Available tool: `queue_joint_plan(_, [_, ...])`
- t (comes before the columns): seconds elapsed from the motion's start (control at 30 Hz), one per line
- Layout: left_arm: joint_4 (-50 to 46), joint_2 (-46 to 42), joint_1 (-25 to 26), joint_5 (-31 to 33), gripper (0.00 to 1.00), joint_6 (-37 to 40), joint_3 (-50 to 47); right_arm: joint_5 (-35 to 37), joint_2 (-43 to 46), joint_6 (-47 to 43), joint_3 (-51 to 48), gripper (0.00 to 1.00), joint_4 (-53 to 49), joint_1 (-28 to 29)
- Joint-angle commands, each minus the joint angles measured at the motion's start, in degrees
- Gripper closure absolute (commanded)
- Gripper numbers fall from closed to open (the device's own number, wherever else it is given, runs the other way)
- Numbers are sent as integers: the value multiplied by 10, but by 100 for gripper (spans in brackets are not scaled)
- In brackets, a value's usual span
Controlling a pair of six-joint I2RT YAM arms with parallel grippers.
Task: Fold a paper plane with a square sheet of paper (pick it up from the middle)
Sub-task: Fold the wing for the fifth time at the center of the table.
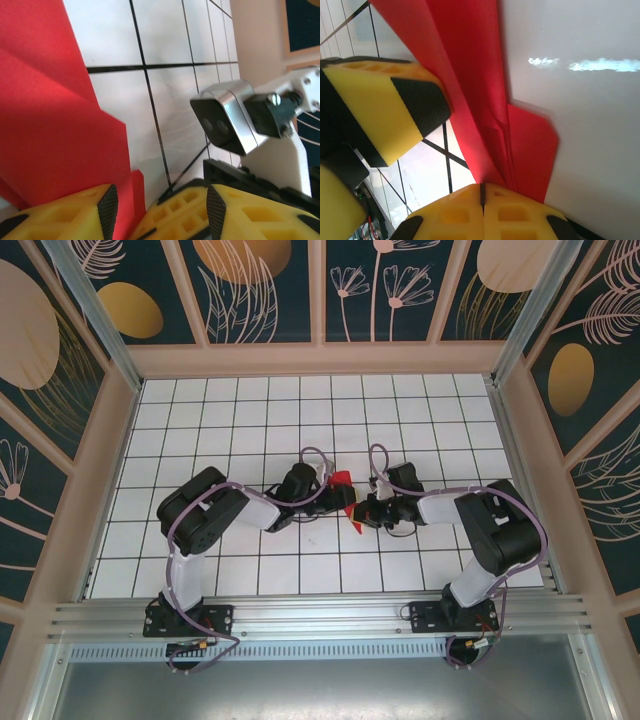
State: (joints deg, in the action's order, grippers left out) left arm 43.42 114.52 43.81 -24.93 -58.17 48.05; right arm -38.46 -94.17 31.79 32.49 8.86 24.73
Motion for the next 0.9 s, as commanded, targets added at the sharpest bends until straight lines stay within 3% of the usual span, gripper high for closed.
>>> queue_joint_plan(0.0, [-77, 11, -9, 77, 47, 8, 28, 67, -31, -19, -27, 97, -78, 14])
queue_joint_plan(0.4, [-212, 18, -29, 144, 48, 29, 97, 65, -18, -26, -34, 98, -88, 15])
queue_joint_plan(0.87, [-301, 55, -60, 144, 48, 79, 178, 61, -10, -26, -46, 98, -83, 14])
